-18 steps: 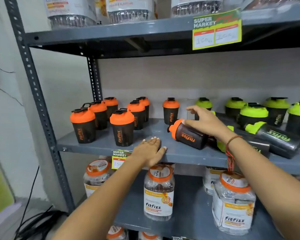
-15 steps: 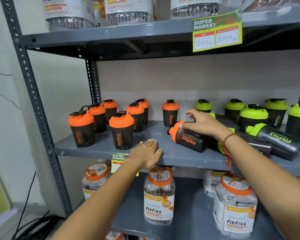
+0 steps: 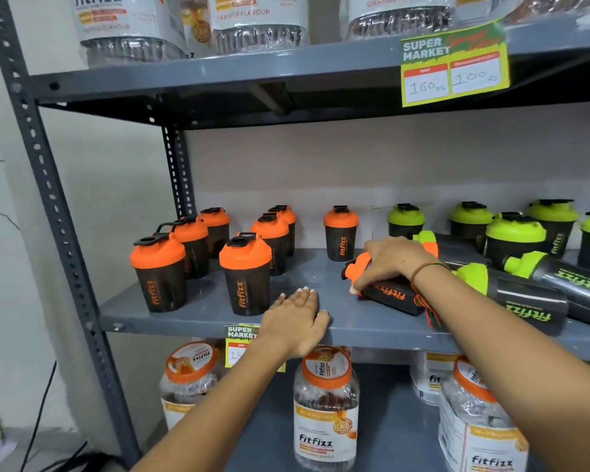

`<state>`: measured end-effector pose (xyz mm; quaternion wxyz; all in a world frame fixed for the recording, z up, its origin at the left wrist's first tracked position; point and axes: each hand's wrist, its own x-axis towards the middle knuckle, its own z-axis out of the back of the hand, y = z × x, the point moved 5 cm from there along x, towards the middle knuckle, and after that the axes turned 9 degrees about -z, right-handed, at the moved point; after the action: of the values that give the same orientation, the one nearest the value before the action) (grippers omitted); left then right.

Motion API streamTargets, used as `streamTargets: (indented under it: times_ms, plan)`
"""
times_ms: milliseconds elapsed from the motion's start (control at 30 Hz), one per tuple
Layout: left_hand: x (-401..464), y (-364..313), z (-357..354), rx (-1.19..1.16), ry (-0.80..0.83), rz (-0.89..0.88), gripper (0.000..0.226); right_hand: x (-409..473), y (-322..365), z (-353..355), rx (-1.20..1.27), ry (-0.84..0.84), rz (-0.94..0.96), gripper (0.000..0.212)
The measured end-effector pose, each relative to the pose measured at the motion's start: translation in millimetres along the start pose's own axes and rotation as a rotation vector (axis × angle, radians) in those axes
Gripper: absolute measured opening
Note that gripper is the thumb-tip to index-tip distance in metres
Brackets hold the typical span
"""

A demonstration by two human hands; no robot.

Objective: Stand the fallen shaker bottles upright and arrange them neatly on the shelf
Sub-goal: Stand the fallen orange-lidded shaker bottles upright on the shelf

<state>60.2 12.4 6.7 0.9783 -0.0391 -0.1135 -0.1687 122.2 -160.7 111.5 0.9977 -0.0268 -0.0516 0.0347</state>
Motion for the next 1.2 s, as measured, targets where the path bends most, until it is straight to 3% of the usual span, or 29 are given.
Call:
streamTargets:
  times_ms: [133,267,400,533,733,967,1200]
  plan:
    - [1.0,1.7,0.8,0.007,-0.018,-0.004,0.067,2.2,-0.3,1.0,0.109,0.028,0.004,0.070]
    - [0.0,1.2,-0.4,-0.001,-0.024,-0.016,0.067,7.3,-9.8,12.6,0.510,-0.006,-0.006,0.061]
    - [-0.1,2.4,-2.8,0.007,-0.055,-0.020,0.067,27.3,-13.4,19.5,0.947,-0.077,-0.008,0.076]
    - [0.3,3.2,-4.7,0.013,-0.080,-0.017,0.067,48.3,-5.5,12.7,1.130,-0.140,-0.041,0.092]
    - [0.7,3.6,-3.8,0.019,-0.104,-0.018,0.068,65.9,9.7,-7.4,1.255,-0.178,-0.063,0.076]
    - [0.4,3.5,-3.4,0.024,-0.105,-0.020,0.067,78.5,15.9,-22.1,1.200,-0.111,-0.005,0.087]
    - [0.1,5.6,-3.7,0.023,-0.104,-0.017,0.068,81.9,15.9,-24.6,1.252,-0.042,0.030,0.076]
